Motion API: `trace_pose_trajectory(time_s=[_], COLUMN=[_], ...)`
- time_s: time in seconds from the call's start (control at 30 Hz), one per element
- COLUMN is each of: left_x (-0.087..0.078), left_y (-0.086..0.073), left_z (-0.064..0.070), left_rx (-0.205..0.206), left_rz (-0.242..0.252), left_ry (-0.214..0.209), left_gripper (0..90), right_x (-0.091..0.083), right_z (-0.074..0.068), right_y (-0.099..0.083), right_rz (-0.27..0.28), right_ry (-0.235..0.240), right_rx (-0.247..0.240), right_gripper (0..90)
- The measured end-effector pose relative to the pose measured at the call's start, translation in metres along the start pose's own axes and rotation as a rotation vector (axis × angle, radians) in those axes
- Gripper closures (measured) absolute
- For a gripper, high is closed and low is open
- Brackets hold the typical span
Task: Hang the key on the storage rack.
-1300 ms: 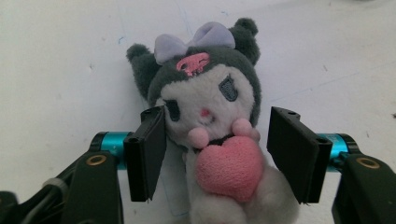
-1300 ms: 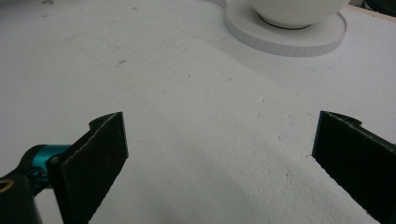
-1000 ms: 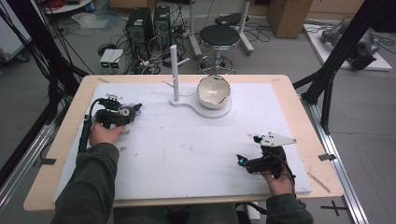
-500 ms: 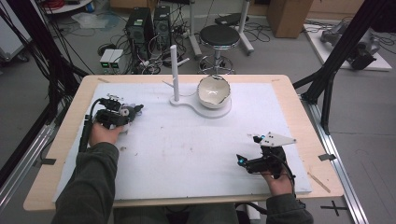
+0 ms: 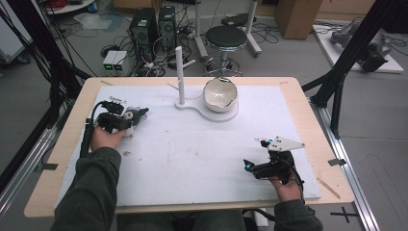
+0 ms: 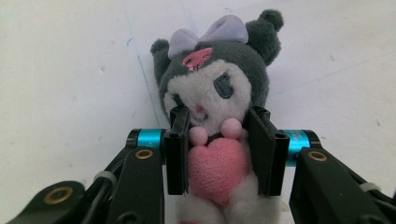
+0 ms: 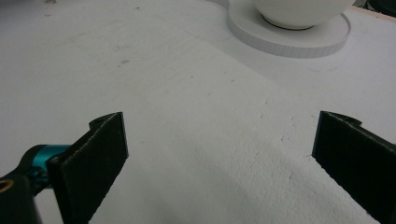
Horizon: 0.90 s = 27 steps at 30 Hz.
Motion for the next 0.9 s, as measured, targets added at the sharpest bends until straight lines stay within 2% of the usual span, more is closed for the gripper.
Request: trace_pose_trajectory(time_s=[0.37,0.9], left_x=[-0.018,-0.052], left_y=[0.009,0.020], left_z=[0.008,0.027], left_rx=[-0.005,0.036], left_rz=[0.074,0.152], left_ry=[-0.073,-0.192], left_gripper=[62.2,62.2], right_x=[0.000,0.002], right_z=[0.000,-0.001], right_y=[0.000,0.000], right_rz=[-0.001,-0.006], right_ry=[0.001,0.002], right_rx=[-0.002,-0.007], right_gripper=[2.4,2.4])
Point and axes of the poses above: each handheld gripper's, and its own axes: x roughly forward along the jaws, y roughly out of its top, z roughly to its right, the point moved 4 cm from there along x, roughly forward along the jaws, and after that the axes turned 14 degrees about z, right-handed, at the moved point
